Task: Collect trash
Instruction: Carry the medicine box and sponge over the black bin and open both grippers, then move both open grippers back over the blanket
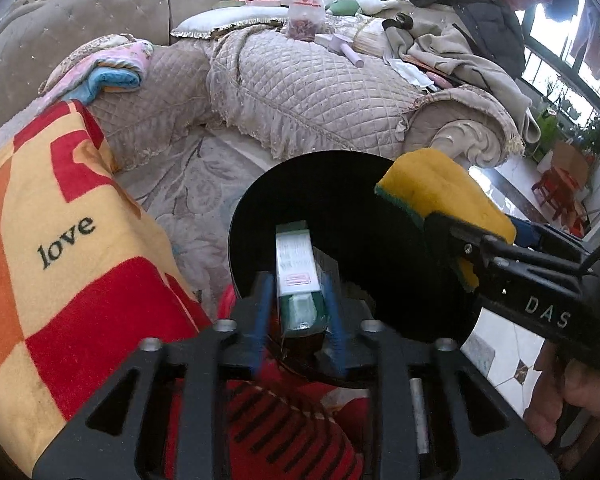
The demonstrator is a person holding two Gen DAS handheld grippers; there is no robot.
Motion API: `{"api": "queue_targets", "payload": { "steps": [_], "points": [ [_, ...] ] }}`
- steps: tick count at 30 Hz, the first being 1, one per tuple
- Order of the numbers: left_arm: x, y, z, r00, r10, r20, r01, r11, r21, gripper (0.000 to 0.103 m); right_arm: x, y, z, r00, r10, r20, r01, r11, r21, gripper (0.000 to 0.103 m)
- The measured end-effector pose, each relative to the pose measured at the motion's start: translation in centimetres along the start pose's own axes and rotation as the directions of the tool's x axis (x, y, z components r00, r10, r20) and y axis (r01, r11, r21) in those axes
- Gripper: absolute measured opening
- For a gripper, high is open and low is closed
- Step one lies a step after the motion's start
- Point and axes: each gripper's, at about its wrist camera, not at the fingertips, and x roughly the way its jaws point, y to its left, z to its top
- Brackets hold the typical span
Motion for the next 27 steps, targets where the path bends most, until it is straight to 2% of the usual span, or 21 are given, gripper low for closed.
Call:
{"api": "queue_targets", "payload": {
  "steps": [2,3,8,11,14,20,24,27],
  "points": [
    [-0.5,0.2,0.0,1.000,0.000,0.025,0.001,1.000,-0.014,0.059,-0.1,-0.1,0.0,1.000,-0.002,0.004,0.002,1.000,0.011,0.067],
    [-0.6,0.4,0.0,0.999,-0.002,0.033,0.003,1.000,-0.021,0.061,-0.2,-0.2,0.0,1.000,-0.001,0.004,0.001,1.000,0.015,0.067],
    [-0.9,1.2,-0.1,0.999,0.005,0.045,-0.002,0.997,-0.073,0.061,-0.3,0.0,0.1,1.000,0.007,0.014,-0.007,1.000,0.021,0.067],
    [-1.2,1.6,-0.2,0.998,0.009,0.057,-0.003,0.995,-0.104,0.061,-0.5,0.2,0.2,0.999,0.027,0.030,-0.028,0.999,0.024,0.075],
    [-1.9,2.3,-0.7,0.998,0.006,0.069,0.003,0.991,-0.134,0.061,-0.4,0.6,0.2,0.999,0.033,0.028,-0.034,0.999,0.026,0.077],
    [-6.8,5.5,-3.5,0.989,0.085,0.121,-0.060,0.980,-0.192,0.061,-0.9,2.2,0.2,0.997,0.049,0.054,-0.051,0.998,0.034,0.077],
    [-12.2,10.6,-5.9,0.963,0.208,0.171,-0.159,0.951,-0.264,0.061,-2.2,5.4,0.2,0.990,0.094,0.105,-0.093,0.995,-0.021,0.077],
    [-16.3,15.8,-8.3,0.930,0.315,0.188,-0.238,0.908,-0.344,0.061,-2.5,8.6,-0.2,0.985,0.136,0.106,-0.127,0.988,-0.086,0.077]
  ]
}}
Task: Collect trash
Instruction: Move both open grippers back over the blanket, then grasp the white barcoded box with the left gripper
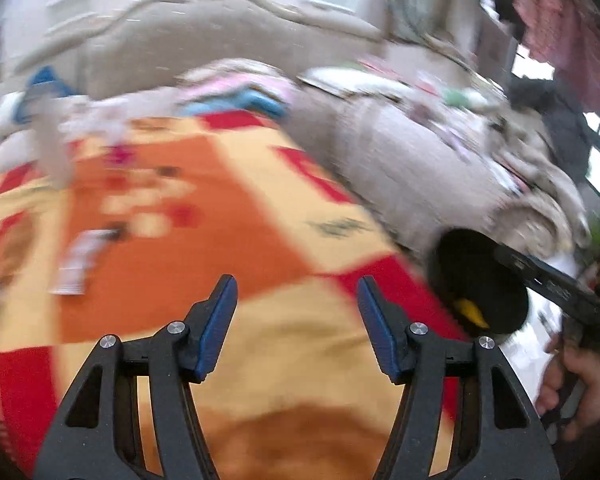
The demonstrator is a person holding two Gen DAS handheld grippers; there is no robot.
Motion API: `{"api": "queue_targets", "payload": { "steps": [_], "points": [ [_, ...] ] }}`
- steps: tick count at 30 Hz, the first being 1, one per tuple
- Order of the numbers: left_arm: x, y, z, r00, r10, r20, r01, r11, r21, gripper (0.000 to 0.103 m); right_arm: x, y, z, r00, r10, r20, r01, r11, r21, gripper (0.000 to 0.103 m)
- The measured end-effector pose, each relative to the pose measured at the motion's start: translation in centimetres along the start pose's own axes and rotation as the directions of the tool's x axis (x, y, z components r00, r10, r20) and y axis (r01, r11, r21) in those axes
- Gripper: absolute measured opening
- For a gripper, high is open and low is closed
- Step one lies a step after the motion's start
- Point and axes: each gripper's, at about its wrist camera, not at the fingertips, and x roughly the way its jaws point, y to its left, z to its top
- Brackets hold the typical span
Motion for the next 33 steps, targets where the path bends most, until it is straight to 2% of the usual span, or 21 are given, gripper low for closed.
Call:
{"api": "queue_targets", "payload": {
  "steps": [3,5,8,10,13,15,17,19,22,23,25,26,27,31,33],
  "points": [
    [-2.2,7.1,-0.1,0.993,0.114,0.022,-0.112,0.991,-0.076,0.061,0.2,3.1,-0.2,0.999,0.036,0.008,-0.035,0.998,-0.054,0.077],
    [-3.4,12.3,-0.4,0.979,0.204,0.013,-0.200,0.970,-0.139,0.061,0.6,4.9,-0.4,0.999,0.053,0.007,-0.052,0.995,-0.083,0.077],
    [-4.9,19.7,-1.2,0.943,0.333,-0.016,-0.326,0.911,-0.252,0.061,1.2,7.6,-0.8,0.996,0.085,-0.004,-0.084,0.989,-0.118,0.077],
    [-5.5,23.1,-1.9,0.921,0.387,-0.037,-0.378,0.868,-0.323,0.061,1.5,9.1,-1.1,0.995,0.103,-0.008,-0.103,0.984,-0.143,0.077],
    [-5.3,27.3,-2.9,0.916,0.394,-0.073,-0.386,0.816,-0.430,0.061,2.1,11.4,-1.7,0.993,0.118,-0.020,-0.120,0.975,-0.189,0.077],
    [-4.3,28.2,-3.2,0.919,0.384,-0.086,-0.381,0.813,-0.440,0.061,2.6,12.7,-2.0,0.993,0.116,-0.032,-0.120,0.969,-0.215,0.077],
    [-3.5,28.4,-3.2,0.912,0.399,-0.096,-0.400,0.810,-0.429,0.061,2.8,13.6,-2.4,0.992,0.119,-0.037,-0.124,0.964,-0.234,0.077],
    [-2.0,28.6,-2.9,0.913,0.393,-0.110,-0.402,0.819,-0.409,0.061,2.9,14.3,-2.6,0.992,0.116,-0.038,-0.122,0.960,-0.253,0.077],
    [-0.4,28.1,-2.1,0.905,0.402,-0.138,-0.423,0.823,-0.379,0.061,3.0,15.1,-2.9,0.993,0.115,-0.039,-0.121,0.952,-0.282,0.077],
    [-0.4,28.1,-2.3,0.909,0.397,-0.130,-0.415,0.823,-0.389,0.060,3.0,15.2,-2.9,0.993,0.114,-0.039,-0.121,0.950,-0.287,0.077],
    [-0.4,28.5,-2.7,0.909,0.396,-0.129,-0.412,0.812,-0.413,0.035,2.9,15.5,-2.9,0.991,0.125,-0.035,-0.130,0.949,-0.287,0.077],
    [-0.5,28.7,-3.1,0.912,0.388,-0.138,-0.408,0.811,-0.419,0.033,2.8,15.5,-2.9,0.990,0.134,-0.033,-0.137,0.949,-0.283,0.077],
    [-1.0,28.7,-3.4,0.921,0.372,-0.119,-0.385,0.819,-0.425,0.031,2.6,15.7,-2.9,0.989,0.147,-0.026,-0.148,0.949,-0.278,0.077],
    [-3.3,27.0,-4.5,0.967,0.251,-0.038,-0.247,0.892,-0.380,0.030,1.6,17.3,-2.9,0.975,0.224,0.012,-0.213,0.942,-0.259,0.077],
    [-3.9,26.0,-4.9,0.975,0.219,-0.034,-0.217,0.909,-0.356,0.030,1.7,18.6,-3.2,0.959,0.282,-0.012,-0.277,0.934,-0.226,0.077]
  ]
}}
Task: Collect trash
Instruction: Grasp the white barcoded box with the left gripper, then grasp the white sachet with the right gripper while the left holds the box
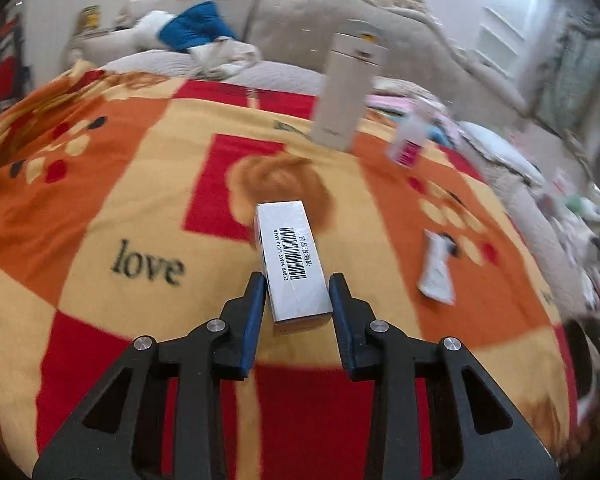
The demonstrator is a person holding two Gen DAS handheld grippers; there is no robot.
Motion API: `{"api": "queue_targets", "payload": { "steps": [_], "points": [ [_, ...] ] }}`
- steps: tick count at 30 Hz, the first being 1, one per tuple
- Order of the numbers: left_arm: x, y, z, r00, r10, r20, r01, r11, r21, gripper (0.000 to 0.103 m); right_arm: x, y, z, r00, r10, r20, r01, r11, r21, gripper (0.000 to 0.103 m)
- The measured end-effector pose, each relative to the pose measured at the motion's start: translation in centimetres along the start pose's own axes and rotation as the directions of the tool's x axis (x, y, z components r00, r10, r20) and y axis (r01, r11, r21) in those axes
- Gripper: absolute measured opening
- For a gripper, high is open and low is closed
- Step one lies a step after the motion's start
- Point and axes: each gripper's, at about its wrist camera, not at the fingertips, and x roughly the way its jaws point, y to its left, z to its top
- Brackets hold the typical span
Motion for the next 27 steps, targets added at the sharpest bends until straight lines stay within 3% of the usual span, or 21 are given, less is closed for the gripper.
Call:
{"api": "queue_targets", "payload": {
  "steps": [4,9,13,17,19,21,24,27],
  "points": [
    [-0.2,-1.2,-2.2,0.999,0.003,-0.045,-0.001,0.998,0.056,0.030,3.3,4.3,0.2,0.991,0.079,-0.108,-0.081,0.997,-0.014,0.077],
    [0.2,-1.7,-2.7,0.998,0.047,-0.042,-0.044,0.996,0.075,0.028,8.2,10.9,1.1,0.961,0.153,-0.232,-0.169,0.985,-0.047,0.077],
    [0.3,-0.7,-2.6,0.999,0.028,-0.034,-0.027,1.000,0.016,0.028,11.9,13.9,2.3,0.946,0.170,-0.276,-0.182,0.983,-0.016,0.077],
    [0.2,-0.8,-2.6,0.999,0.012,-0.037,-0.011,1.000,0.017,0.028,15.2,16.7,3.0,0.937,0.144,-0.318,-0.162,0.986,-0.030,0.076],
    [0.3,-0.7,-2.5,0.999,0.004,-0.041,-0.004,1.000,0.011,0.028,16.1,17.9,2.9,0.935,0.119,-0.333,-0.150,0.986,-0.071,0.054],
    [0.2,-0.6,-2.5,0.999,0.005,-0.040,-0.004,1.000,0.004,0.028,17.1,18.8,2.5,0.925,0.090,-0.368,-0.140,0.984,-0.113,0.043],
    [0.2,-0.6,-2.6,0.999,0.005,-0.041,-0.005,1.000,0.005,0.028,16.7,19.3,1.9,0.938,0.032,-0.344,-0.107,0.974,-0.202,0.028],
    [0.2,-0.6,-2.6,0.999,0.006,-0.043,-0.006,1.000,0.004,0.028,15.5,17.2,2.1,0.937,0.095,-0.337,-0.156,0.975,-0.156,0.024]
  ]
}}
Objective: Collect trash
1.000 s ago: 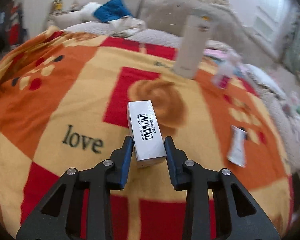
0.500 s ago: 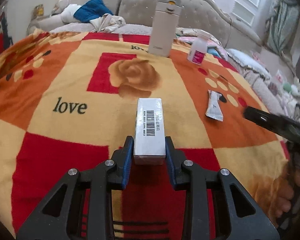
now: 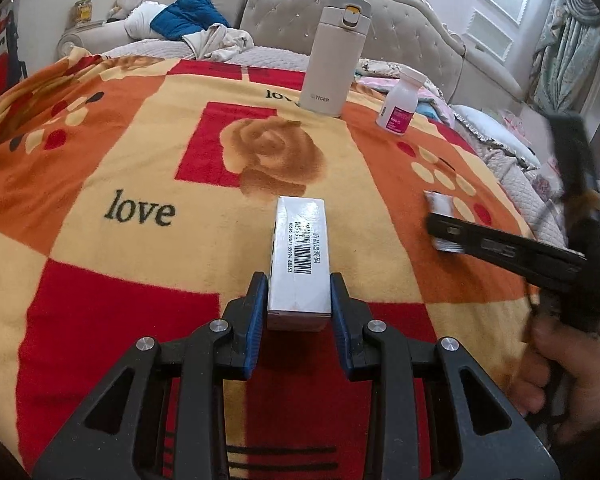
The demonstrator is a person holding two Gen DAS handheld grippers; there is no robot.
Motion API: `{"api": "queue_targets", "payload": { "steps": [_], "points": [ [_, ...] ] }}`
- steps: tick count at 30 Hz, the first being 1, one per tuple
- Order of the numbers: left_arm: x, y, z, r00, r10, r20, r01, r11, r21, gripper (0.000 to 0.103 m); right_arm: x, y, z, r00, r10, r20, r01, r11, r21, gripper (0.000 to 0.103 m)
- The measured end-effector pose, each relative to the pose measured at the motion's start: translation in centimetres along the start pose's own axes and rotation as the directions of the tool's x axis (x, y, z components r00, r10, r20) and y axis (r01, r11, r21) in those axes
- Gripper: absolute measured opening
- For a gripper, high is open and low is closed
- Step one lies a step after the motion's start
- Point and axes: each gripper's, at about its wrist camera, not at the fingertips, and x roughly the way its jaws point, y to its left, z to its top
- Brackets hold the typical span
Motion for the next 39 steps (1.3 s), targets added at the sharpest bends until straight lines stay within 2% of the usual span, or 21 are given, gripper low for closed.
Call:
{"api": "queue_targets", "payload": {
  "steps": [3,7,12,15,18,20,25,32,39],
  "points": [
    [0.1,0.0,0.0,1.000,0.006,-0.005,-0.006,1.000,0.000,0.028,-2.2,-2.2,-0.9,0.998,0.049,0.031,-0.049,0.999,0.024,0.024],
    [0.3,-0.1,0.0,1.000,0.015,-0.012,-0.015,1.000,0.003,0.028,-6.2,-5.0,-3.0,0.994,0.081,0.068,-0.079,0.996,-0.029,0.024],
    [0.5,-0.2,0.0,0.999,0.035,-0.026,-0.035,0.999,0.012,0.028,-10.3,-8.0,-7.8,0.989,0.029,0.146,-0.015,0.995,-0.102,0.024],
    [0.5,-0.2,0.0,0.999,0.037,-0.025,-0.037,0.999,0.014,0.028,-11.6,-9.6,-10.2,0.986,0.008,0.165,0.000,0.999,-0.054,0.023],
    [0.2,-0.5,0.0,0.998,0.064,-0.007,-0.064,0.998,0.027,0.027,-13.6,-10.3,-10.4,0.975,0.033,0.221,-0.019,0.998,-0.064,0.023],
    [-0.5,-1.5,0.0,0.994,0.104,0.018,-0.105,0.992,0.063,0.027,-14.3,-11.0,-10.7,0.973,0.030,0.227,-0.017,0.998,-0.059,0.023],
    [-2.3,-4.9,-0.7,0.999,0.036,0.030,-0.038,0.998,0.059,0.027,-15.2,-12.8,-11.3,0.973,0.020,0.229,-0.013,0.999,-0.030,0.023],
    [-2.6,-8.8,-2.1,1.000,0.022,0.006,-0.023,0.996,0.084,0.027,-16.4,-14.0,-12.0,0.972,0.019,0.236,-0.017,1.000,-0.013,0.023],
    [-3.7,-12.2,-3.2,0.996,0.080,0.027,-0.083,0.988,0.134,0.027,-17.9,-15.2,-12.6,0.965,0.032,0.260,-0.034,0.999,0.003,0.023]
  ]
}}
